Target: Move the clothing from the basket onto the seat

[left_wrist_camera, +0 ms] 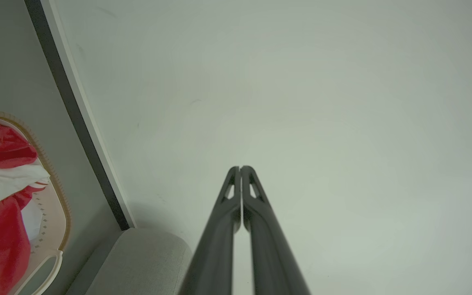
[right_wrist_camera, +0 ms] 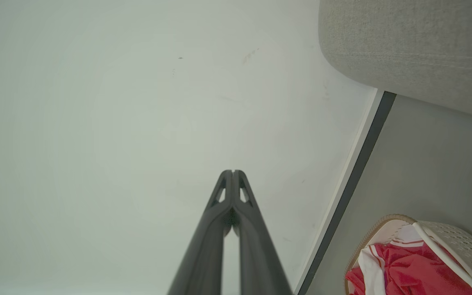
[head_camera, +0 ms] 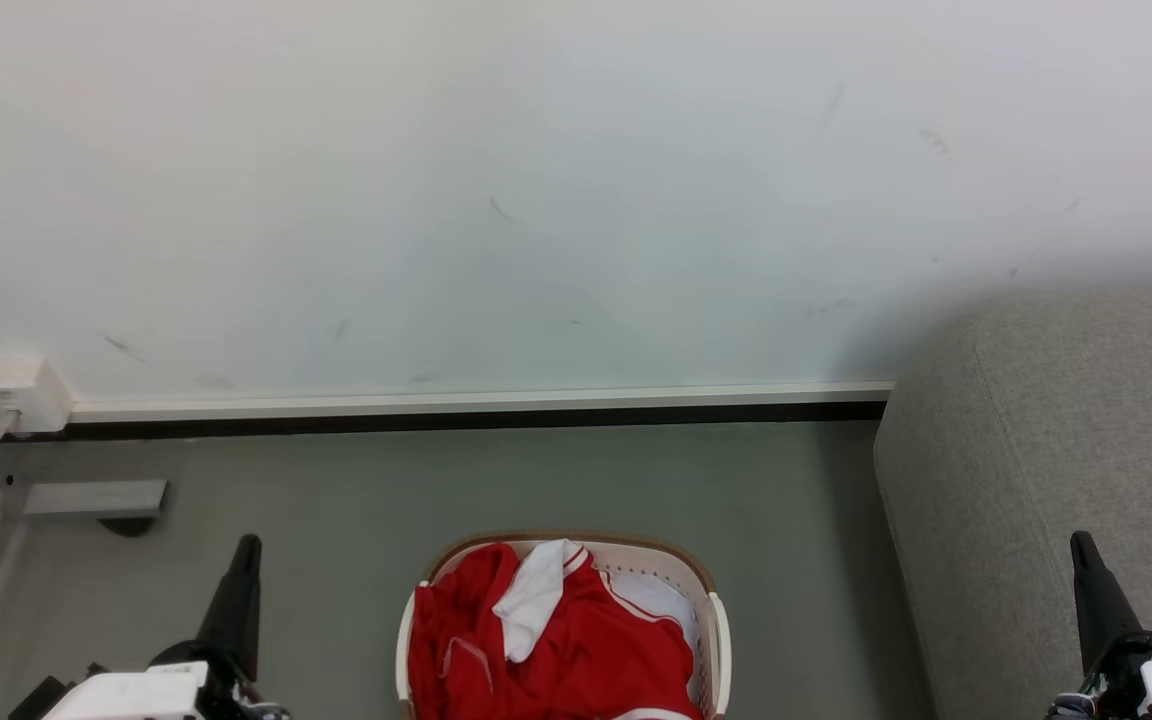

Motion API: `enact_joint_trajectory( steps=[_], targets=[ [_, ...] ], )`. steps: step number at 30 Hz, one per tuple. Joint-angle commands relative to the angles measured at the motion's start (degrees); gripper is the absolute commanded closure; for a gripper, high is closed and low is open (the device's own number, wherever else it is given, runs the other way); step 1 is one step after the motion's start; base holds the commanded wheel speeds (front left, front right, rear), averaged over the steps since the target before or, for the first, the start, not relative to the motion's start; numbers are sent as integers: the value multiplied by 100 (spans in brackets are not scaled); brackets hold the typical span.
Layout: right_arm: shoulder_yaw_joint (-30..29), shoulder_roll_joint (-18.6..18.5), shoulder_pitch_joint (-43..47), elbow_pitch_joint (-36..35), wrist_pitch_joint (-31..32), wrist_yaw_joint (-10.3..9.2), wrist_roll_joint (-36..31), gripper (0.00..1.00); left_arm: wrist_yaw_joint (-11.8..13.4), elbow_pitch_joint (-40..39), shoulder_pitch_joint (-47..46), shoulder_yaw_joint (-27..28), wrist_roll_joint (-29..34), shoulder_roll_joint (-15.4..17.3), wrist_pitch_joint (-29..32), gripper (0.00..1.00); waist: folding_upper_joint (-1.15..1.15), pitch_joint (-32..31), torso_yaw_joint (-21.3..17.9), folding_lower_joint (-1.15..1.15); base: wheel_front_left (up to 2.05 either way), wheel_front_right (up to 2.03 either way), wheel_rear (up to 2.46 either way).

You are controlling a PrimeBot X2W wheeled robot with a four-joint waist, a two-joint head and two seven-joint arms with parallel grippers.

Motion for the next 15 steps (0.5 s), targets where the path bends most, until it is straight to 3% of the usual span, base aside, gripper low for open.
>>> enact_joint_trajectory(
  steps=[1,15],
  targets=[
    [-19,-38,-74,-20,10,-14,8,100,-23,-18,-46,3,-83,16,13,100,0,0,0,0,0,0,0],
    [-19,-38,-75,-20,10,-14,8,100,-23,-18,-46,4,-83,16,13,100,0,0,0,0,0,0,0]
  ],
)
